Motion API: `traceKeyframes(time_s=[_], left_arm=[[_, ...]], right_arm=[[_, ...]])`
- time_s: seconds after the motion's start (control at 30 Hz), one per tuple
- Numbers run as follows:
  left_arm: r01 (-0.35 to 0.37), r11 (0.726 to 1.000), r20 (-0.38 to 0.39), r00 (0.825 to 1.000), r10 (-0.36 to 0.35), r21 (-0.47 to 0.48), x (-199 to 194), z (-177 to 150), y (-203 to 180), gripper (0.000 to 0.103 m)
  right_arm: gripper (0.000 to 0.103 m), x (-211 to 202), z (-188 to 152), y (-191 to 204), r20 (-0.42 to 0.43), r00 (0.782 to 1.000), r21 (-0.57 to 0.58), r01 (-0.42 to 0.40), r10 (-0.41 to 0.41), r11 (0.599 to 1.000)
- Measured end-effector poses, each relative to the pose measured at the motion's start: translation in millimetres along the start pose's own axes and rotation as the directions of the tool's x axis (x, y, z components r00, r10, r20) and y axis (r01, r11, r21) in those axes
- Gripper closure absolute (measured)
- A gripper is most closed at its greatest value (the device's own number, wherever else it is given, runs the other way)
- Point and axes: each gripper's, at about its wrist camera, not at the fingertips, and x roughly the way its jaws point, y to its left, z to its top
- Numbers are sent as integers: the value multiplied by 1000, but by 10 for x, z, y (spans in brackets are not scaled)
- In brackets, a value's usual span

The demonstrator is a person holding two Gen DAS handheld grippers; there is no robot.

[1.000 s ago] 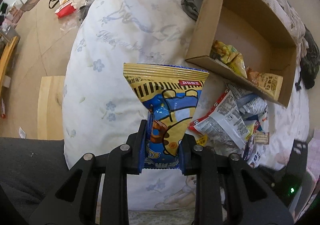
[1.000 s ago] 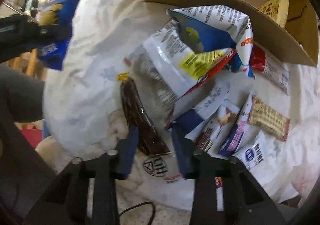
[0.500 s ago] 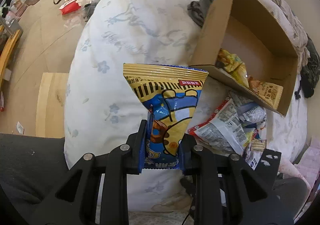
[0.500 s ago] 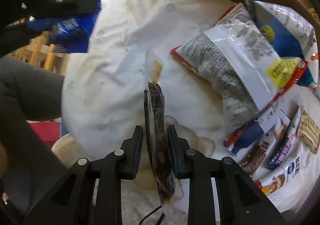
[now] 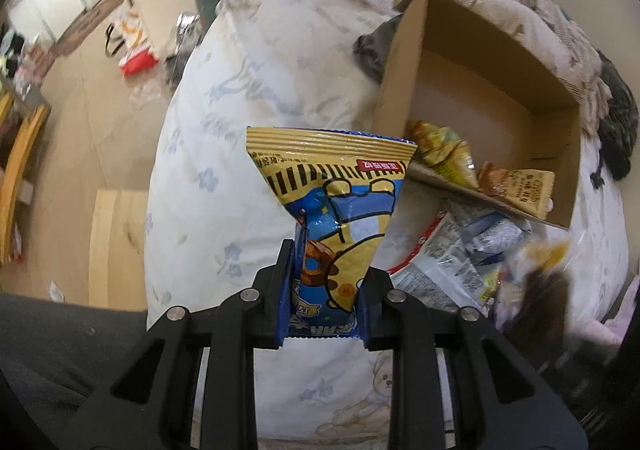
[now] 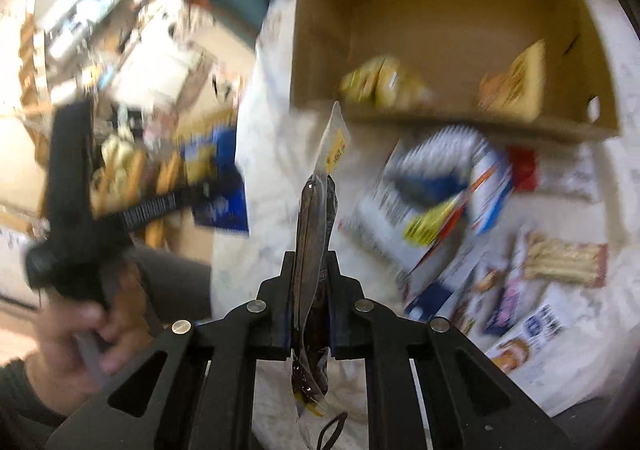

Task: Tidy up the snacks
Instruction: 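Lower both held snacks into the box and open both tools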

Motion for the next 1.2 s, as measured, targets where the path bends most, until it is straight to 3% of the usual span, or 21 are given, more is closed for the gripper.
traceKeyframes(time_s=[0.17, 0.23, 0.6, 0.87, 0.97, 1.1, 1.17, 1.2], left_arm=[[26, 998, 29, 999, -28, 48, -171, 265, -117, 81], [26, 997, 46, 998, -30, 77, -210, 414, -197, 81], [1, 974, 95, 995, -23, 225, -58, 992, -771, 81], [-17, 961, 92, 996, -9, 277, 331, 994, -995, 81], [-17, 948, 103, 994, -17, 319, 411, 971, -1079, 81], [-35, 942, 113, 994, -3, 333, 529, 989, -1055, 81], [-12, 952, 87, 996, -16, 307, 593, 1027, -1010, 81], [-2, 955, 79, 997, -22, 296, 613, 1045, -995, 80]], right_arm=[[91, -482, 405, -265, 155, 988, 64, 9, -19, 998], [91, -563, 589, -376, 179, 984, 88, -8, -8, 996], [90, -514, 1237, -787, 307, 951, 181, -41, -17, 983], [90, -260, 1372, -1004, 282, 943, 161, 135, -176, 978], [90, -207, 1401, -960, 299, 910, 93, 272, -287, 958], [90, -192, 1437, -999, 304, 860, 92, 401, -410, 911], [90, -190, 1444, -1023, 302, 858, 96, 406, -415, 909], [90, -193, 1446, -1060, 294, 872, 111, 376, -391, 920]])
